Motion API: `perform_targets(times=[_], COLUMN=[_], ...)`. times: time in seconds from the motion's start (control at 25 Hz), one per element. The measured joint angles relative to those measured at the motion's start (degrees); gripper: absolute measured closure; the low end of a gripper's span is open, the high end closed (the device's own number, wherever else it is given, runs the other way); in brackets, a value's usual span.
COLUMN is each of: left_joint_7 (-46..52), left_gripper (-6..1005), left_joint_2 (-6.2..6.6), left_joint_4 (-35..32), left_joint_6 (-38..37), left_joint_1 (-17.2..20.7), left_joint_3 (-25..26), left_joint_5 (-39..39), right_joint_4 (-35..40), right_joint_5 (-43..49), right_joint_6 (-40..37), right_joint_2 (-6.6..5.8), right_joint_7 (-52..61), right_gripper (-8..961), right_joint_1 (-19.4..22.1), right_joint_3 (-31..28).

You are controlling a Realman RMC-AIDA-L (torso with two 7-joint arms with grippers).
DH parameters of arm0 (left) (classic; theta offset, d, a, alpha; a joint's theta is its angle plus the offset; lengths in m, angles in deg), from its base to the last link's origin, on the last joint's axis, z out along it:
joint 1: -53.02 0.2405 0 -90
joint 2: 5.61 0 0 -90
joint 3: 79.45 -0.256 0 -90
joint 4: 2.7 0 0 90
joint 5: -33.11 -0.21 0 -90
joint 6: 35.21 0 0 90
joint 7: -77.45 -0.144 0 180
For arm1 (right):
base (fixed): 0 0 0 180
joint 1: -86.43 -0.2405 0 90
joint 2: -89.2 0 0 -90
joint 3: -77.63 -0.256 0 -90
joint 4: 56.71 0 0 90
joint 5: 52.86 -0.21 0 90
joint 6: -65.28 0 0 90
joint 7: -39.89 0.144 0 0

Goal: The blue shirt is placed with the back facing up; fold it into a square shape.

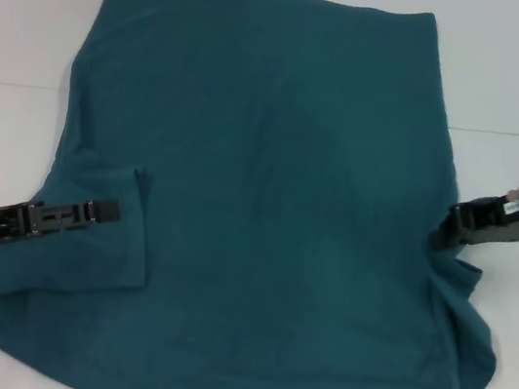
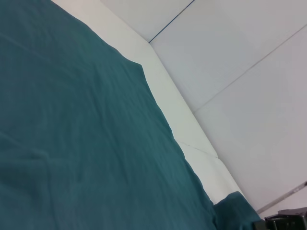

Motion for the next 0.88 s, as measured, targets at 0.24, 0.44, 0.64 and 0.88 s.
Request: perform_targets(times=[0.24, 0.44, 0.64, 0.88], left_joint_7=[0.0, 0.0, 0.0, 0.0], left_gripper=[113, 113, 114, 114], left_joint_2=[0.05, 0.1, -0.02, 0.03], left_joint_4=[0.6, 0.8, 0.8, 0.8], left_joint_6=[0.5, 0.9, 1.3, 1.6], left_joint_1=[0.0, 0.0, 0.0, 0.0], left_joint_3=[0.0, 0.1, 0.1, 0.1], left_joint_5=[0.0, 0.0, 0.0, 0.0], right_joint_4=[0.0, 0.0, 0.0, -0.1], right_joint_5=[-0.4, -0.4, -0.4, -0.4], right_joint_6=[1.3, 0.9, 0.9, 1.2], right_joint_2=[1.55, 2.3, 2.79, 3.59], right_joint_7=[-1.7, -2.0, -1.8, -2.4], right_gripper=[935, 934, 933, 932], right_joint_1=[-1.7, -2.7, -3.0, -3.0], right_joint_3=[2.1, 2.9, 4.0, 6.5])
